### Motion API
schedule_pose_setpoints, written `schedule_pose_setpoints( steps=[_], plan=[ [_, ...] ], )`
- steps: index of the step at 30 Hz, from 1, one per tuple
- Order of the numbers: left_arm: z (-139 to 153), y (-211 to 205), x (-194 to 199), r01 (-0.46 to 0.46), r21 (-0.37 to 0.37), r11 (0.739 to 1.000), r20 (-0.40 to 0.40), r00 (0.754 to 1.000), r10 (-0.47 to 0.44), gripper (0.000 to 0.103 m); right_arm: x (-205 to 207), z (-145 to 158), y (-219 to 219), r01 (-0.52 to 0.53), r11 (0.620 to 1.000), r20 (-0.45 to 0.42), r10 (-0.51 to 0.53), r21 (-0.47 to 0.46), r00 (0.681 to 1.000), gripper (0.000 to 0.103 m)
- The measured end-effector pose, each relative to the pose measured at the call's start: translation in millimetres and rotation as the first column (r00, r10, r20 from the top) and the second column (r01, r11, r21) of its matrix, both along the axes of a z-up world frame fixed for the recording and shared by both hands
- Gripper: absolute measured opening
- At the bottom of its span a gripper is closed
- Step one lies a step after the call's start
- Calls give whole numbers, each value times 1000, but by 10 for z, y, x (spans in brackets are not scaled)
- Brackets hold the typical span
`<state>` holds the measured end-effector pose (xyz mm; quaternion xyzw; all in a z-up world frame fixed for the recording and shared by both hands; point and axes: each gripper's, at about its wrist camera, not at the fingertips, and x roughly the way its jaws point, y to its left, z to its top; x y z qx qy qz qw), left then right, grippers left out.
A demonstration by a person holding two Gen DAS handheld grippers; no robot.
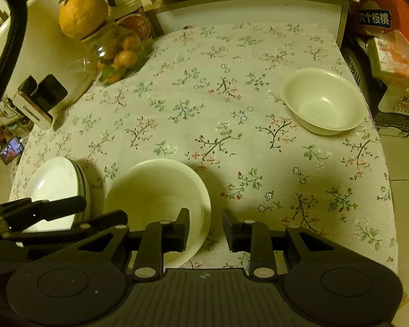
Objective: Organize plates and bowls
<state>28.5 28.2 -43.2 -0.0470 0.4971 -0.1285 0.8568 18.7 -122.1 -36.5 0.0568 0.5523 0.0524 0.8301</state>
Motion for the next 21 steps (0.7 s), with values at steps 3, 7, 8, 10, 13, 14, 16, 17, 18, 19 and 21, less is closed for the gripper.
schedule_pose_setpoints(
  steps=[3,7,8,10,13,14,16,17,18,19,21],
  plan=[
    [62,8,38,-16,-9,1000,20,1000,16,61,0,72,-43,8,1000,22,-8,19,1000,31],
    [121,-59,79,-17,-26,1000,37,999,18,61,16,163,-104,23,999,48,-25,40,999,35],
    [133,-72,89,-14,-30,999,41,999,15,61,22,179,-122,28,999,52,-30,45,998,36],
    [153,-120,114,-12,-40,999,48,999,14,61,33,209,-167,42,998,60,-45,52,997,37],
    [170,-200,160,-8,-56,998,57,998,11,61,53,237,-230,62,996,70,-66,58,995,37],
    [173,-214,175,-7,-60,998,59,998,11,61,51,254,-261,71,996,73,-75,61,994,37],
    [184,-280,217,-6,-70,998,63,998,10,61,67,281,-318,89,994,80,-95,69,992,41],
    [188,-310,237,-4,-73,997,66,998,9,61,74,297,-350,99,992,84,-105,74,991,42],
    [190,-348,260,-1,-75,997,70,998,6,61,74,314,-378,108,991,88,-114,78,990,43],
    [190,-381,285,2,-78,997,72,997,3,61,80,339,-416,118,990,93,-126,81,988,45],
    [191,-438,328,6,-85,996,76,997,0,62,92,385,-506,144,986,105,-153,87,983,50]
  ],
)
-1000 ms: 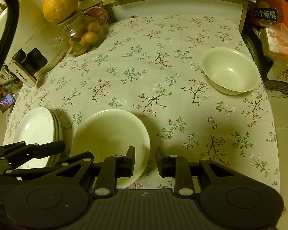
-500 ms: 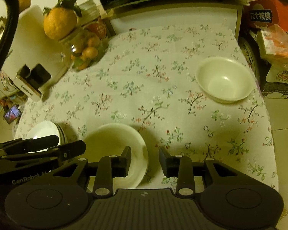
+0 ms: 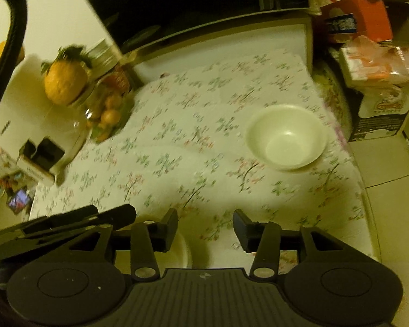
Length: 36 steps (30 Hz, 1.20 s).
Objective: Organize plates and bowls
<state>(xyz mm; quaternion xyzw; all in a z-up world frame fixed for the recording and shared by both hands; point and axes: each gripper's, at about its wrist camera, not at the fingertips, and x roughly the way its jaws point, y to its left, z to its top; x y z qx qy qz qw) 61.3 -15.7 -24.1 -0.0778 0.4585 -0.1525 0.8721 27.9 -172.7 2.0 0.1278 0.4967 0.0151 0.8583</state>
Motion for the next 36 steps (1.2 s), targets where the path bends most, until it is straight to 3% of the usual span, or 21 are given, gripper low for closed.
schedule_pose_setpoints(
  steps=[7,15,18,24,32,36],
  plan=[
    [-31,-240,196,0,-15,1000,20,1000,1,65,90,74,-412,132,991,26,-132,-4,991,61],
    [-167,-466,477,-22,-77,997,4,1000,23,66,194,-36,-826,282,959,-16,-282,11,959,62],
    [-224,-578,536,1,-106,994,11,1000,0,74,229,-81,-900,315,949,-28,-315,6,949,62],
    [-333,-813,651,41,-59,997,27,999,-39,74,356,-221,-977,354,935,-62,-352,14,934,62],
    [-571,-917,805,43,-57,997,-50,998,-45,63,550,-440,-966,374,927,-85,-376,-39,923,59],
    [-677,-1011,814,77,-62,995,-83,993,-82,54,561,-512,-1012,399,917,-98,-398,-18,912,55]
  ],
)
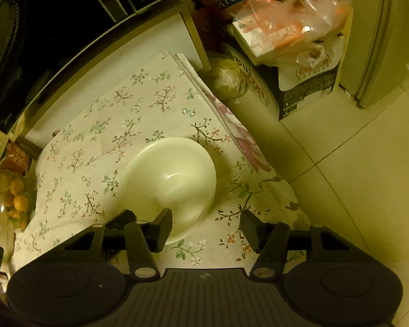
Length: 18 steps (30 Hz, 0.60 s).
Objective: Organize plates and bowls
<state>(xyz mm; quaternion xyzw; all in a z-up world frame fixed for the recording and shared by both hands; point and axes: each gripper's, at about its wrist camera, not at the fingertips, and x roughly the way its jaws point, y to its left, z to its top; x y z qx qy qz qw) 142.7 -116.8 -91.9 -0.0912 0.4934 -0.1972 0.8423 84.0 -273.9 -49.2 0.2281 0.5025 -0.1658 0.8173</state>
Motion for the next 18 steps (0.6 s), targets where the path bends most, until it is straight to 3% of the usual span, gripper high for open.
schedule_pose_setpoints(
  steps=[2,6,7,9,18],
  plan=[
    [-20,-39,3,10,-9,1000,-5,1000,-10,46,11,-40,0,7,1000,-6,-7,4,1000,49],
    [-58,-55,4,31,-23,999,-17,999,-31,31,40,-148,10,4,999,-13,-4,39,1000,20],
    [-68,-42,2,31,-26,999,-23,999,-31,15,43,-161,14,-1,999,-12,2,46,1000,14],
    [-72,-6,2,21,-44,999,-35,999,-22,13,38,-156,39,-14,999,-6,14,44,1000,10],
    [84,72,-61,-10,-67,998,-7,1000,9,11,-18,1,95,-50,996,31,48,68,998,10]
  ],
)
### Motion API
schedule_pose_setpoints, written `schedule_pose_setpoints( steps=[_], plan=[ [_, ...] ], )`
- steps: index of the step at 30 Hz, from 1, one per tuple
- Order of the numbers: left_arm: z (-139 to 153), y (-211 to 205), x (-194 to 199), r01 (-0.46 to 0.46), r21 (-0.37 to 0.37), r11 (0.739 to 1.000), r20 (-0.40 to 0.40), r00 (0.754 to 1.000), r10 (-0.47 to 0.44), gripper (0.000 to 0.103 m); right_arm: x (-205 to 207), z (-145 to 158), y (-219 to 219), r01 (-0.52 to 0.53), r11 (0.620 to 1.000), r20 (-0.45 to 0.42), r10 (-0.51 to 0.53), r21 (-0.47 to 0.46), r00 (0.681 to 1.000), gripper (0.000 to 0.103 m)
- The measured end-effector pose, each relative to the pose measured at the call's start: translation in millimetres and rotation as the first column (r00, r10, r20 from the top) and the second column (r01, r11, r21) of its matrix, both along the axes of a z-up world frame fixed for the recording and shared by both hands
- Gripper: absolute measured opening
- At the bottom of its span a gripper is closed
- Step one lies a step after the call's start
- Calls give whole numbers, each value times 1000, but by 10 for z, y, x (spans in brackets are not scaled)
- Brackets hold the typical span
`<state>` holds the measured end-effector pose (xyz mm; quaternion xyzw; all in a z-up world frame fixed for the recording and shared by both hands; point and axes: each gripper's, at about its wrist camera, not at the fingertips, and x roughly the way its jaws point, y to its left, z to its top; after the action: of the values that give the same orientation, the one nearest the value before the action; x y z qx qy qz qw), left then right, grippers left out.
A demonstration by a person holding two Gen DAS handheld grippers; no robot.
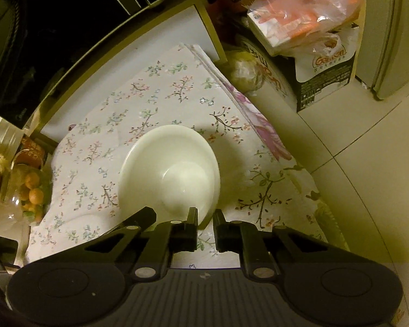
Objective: Organize plates and bowls
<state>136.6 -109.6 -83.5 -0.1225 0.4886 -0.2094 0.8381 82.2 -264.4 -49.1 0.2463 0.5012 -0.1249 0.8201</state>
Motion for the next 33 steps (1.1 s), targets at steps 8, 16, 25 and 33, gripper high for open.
schedule_pose_setpoints(
  steps=[8,16,25,33],
  plan=[
    [132,29,-94,-10,32,999,48,999,8,11,-49,93,76,-23,1000,15,23,-18,1000,11],
    [239,206,-162,-47,29,998,59,997,45,11,-84,203,252,-74,997,44,75,-32,996,11],
    [449,473,-391,-92,34,995,98,991,88,12,-219,397,526,-168,982,94,175,-82,980,12],
    [597,956,-716,-132,17,991,81,988,130,11,-453,533,762,-267,964,132,266,-11,955,12]
  ],
)
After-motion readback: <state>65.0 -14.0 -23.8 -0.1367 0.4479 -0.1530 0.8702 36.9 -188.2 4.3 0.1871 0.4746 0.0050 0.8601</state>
